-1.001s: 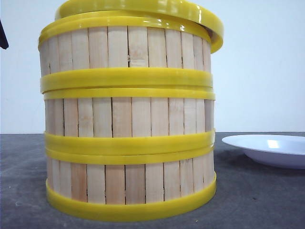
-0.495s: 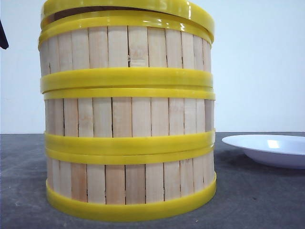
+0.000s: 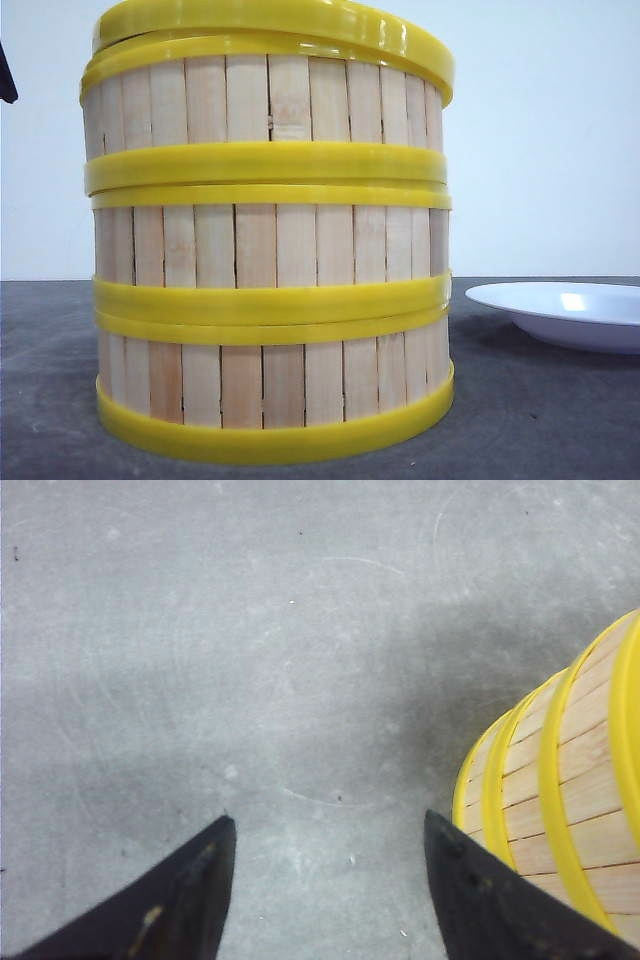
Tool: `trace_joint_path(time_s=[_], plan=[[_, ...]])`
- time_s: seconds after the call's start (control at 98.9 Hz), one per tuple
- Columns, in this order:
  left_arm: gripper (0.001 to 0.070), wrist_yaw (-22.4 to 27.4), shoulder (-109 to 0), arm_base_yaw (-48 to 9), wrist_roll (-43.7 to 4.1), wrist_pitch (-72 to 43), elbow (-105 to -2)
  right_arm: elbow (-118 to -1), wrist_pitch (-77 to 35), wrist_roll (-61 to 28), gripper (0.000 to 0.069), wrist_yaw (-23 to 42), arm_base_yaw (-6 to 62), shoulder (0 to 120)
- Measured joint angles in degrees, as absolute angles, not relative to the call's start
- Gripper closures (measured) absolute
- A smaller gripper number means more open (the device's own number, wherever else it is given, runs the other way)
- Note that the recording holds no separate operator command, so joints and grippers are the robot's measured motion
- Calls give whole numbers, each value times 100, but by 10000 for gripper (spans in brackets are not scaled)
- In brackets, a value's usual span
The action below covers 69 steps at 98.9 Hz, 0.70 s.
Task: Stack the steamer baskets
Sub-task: 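Open the right gripper and withdraw it from the lid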
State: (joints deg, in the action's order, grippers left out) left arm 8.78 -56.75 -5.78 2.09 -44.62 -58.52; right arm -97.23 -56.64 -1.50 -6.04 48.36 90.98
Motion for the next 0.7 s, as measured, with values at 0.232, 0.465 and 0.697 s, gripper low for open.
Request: trace_joint_path(time_s=[0.232, 0.465, 0.697], plan=[[353, 878, -5675, -578, 209, -4460, -5852, -9723, -5581, -150, 407, -591, 4827, 9083], [353, 878, -5675, -578, 207, -4460, -5852, -9723, -5577, -150, 405, 10, 4692, 8517], [353, 888, -5653, -578, 202, -4462, -5852, -9662, -5850, -150, 405, 165, 4095, 7773]])
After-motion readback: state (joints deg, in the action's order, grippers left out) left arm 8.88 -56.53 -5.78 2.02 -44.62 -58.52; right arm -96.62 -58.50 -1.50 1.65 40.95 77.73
